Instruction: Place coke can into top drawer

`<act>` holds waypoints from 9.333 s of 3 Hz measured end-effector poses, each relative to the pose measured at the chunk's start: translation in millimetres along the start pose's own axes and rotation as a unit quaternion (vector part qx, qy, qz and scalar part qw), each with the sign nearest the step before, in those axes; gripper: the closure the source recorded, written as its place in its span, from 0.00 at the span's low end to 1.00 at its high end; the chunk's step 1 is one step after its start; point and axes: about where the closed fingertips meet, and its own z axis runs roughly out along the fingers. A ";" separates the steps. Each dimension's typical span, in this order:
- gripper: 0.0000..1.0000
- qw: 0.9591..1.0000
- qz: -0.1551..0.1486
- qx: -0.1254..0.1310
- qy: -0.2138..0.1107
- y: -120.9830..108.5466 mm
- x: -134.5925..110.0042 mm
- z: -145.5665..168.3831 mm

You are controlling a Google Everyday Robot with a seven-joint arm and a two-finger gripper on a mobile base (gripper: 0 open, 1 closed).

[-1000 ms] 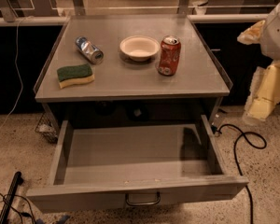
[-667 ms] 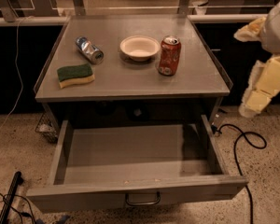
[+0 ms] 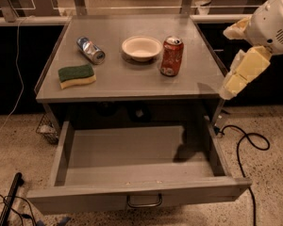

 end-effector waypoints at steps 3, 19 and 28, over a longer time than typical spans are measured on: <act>0.00 0.993 0.119 0.024 0.001 -83.4 -5.1 86.4; 1.00 0.973 0.100 0.125 -0.167 -163.9 -86.1 101.4; 1.00 0.934 0.288 0.090 -0.192 38.9 42.7 128.1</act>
Offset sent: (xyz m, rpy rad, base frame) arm 0.1131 0.0152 -0.0444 0.0542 0.0444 -0.2590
